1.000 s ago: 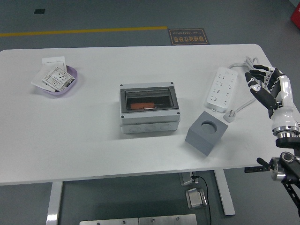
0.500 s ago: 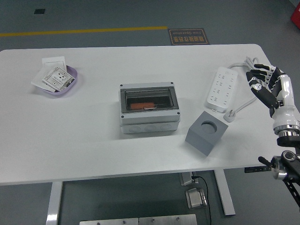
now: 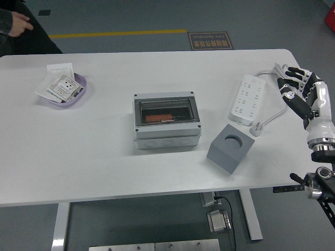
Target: Pick up the cylinder from the cube,place it in the box,flap close box
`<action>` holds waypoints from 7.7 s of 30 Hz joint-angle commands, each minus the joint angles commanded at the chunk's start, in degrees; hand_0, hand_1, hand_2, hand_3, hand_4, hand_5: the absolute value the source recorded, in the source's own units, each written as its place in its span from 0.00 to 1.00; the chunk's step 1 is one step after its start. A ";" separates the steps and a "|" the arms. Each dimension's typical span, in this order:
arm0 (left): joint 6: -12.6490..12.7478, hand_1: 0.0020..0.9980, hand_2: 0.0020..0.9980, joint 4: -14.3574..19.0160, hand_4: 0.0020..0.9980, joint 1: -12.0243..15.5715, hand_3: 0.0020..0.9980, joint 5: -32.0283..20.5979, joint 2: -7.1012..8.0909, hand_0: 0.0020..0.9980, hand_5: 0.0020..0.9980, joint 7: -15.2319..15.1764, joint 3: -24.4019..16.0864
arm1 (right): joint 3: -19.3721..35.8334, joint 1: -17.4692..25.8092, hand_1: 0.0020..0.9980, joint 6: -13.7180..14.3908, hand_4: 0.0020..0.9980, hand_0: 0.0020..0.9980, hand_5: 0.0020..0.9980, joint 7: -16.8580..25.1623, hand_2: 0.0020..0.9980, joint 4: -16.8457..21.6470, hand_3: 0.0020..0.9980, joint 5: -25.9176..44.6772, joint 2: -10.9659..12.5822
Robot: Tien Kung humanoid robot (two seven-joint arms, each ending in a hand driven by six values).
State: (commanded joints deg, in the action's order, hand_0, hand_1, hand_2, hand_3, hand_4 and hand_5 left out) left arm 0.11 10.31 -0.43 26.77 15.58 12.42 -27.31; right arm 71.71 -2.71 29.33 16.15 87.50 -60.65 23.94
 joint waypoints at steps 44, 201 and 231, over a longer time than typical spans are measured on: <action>0.02 0.70 0.59 0.00 0.56 -0.46 0.59 -2.45 0.07 0.65 0.14 -0.51 2.89 | 0.24 -0.27 0.71 0.32 0.79 0.77 0.28 -0.50 0.72 0.29 0.67 -1.00 0.06; -0.08 0.70 0.59 0.00 0.56 -0.40 0.59 -8.50 -0.85 0.65 0.11 -2.73 9.61 | -24.61 -2.84 0.60 2.31 0.13 0.72 0.00 5.60 0.56 -8.97 0.52 7.80 -4.83; -0.02 0.70 0.60 0.00 0.60 -0.45 0.60 -9.63 -1.04 0.65 0.15 -3.14 10.40 | -26.61 -10.45 0.58 6.65 0.20 0.56 0.00 -0.59 0.54 -4.03 0.48 -3.98 -3.80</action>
State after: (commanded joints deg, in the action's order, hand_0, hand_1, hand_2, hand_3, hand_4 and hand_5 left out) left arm 0.09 10.31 -0.88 17.14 14.54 9.28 -16.92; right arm 45.09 -13.16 35.98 15.56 83.47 -64.64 20.14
